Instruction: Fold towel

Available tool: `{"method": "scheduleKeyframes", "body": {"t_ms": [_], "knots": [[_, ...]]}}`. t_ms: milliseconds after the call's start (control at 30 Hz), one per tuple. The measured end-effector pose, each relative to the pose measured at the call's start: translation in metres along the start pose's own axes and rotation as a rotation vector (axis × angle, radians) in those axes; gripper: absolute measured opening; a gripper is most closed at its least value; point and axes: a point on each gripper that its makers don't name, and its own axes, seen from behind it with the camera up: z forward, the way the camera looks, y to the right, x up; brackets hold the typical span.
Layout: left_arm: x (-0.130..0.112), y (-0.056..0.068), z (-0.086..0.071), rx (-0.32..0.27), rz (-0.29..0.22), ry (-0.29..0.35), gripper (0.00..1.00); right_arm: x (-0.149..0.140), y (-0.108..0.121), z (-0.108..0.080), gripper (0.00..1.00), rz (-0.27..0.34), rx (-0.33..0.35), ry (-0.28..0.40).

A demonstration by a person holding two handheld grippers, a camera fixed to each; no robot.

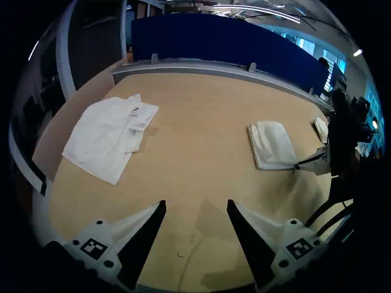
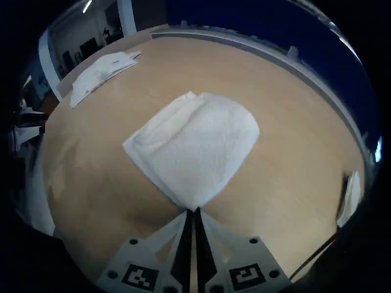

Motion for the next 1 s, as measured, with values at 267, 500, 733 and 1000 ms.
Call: {"method": "scheduleKeyframes", "body": {"t_ms": [267, 500, 733, 1000], "knots": [[0.003, 0.001, -0.002, -0.003, 0.002, 0.002, 0.93, 0.028, 0.002, -0.019, 0.03, -0.010, 0.000, 0.073], [0.012, 0.002, -0.002, -0.006, 0.003, 0.020, 0.93, 0.076, 0.007, -0.052, 0.03, -0.023, -0.001, 0.175], [0.020, 0.004, -0.003, -0.011, 0.008, 0.037, 0.93, 0.111, 0.009, -0.085, 0.02, -0.055, 0.002, 0.238], [0.025, 0.007, -0.006, -0.013, 0.008, 0.047, 0.93, 0.142, 0.017, -0.122, 0.02, -0.080, -0.003, 0.297]]}}
